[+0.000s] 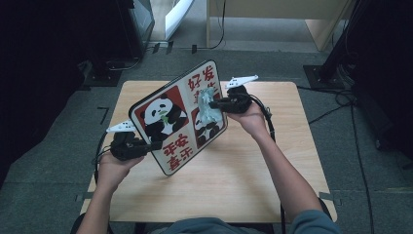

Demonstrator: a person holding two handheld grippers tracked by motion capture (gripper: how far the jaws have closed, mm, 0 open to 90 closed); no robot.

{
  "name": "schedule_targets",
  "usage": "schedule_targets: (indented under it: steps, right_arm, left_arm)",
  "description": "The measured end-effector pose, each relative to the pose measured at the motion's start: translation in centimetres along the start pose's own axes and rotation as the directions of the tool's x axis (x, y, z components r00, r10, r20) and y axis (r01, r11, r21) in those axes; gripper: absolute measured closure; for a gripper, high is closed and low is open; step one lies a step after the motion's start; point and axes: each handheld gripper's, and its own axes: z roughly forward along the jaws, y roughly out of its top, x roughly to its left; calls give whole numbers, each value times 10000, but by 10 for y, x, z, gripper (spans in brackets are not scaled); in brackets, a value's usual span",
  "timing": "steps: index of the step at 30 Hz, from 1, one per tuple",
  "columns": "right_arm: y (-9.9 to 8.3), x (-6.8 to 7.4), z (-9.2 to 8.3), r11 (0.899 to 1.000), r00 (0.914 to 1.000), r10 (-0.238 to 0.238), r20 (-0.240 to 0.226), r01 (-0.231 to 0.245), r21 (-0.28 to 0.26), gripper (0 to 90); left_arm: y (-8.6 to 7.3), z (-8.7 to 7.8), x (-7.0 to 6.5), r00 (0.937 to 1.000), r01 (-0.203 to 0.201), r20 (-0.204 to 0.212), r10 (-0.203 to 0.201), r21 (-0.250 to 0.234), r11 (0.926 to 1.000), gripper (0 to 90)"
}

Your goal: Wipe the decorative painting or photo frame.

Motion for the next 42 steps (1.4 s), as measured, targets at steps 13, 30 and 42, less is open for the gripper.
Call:
schedule_targets:
  steps: [13, 30, 42]
  right_arm:
    - [-13, -1, 4, 10000, 10000, -38, 85, 37, 82, 822]
    - [-41, -2, 12, 9981, 9993, 278, 236, -291, 540, 822]
    - [-63, -4, 19, 9968, 9987, 387, 317, -408, 693, 821]
  left_arm:
    - [0, 0, 0, 10000, -3, 24, 3, 4, 10000, 793]
    - [0, 0, 0, 10000, -35, 45, 35, -12, 10000, 790]
    - [0, 0, 1, 9999, -48, 123, 47, 12, 10000, 787]
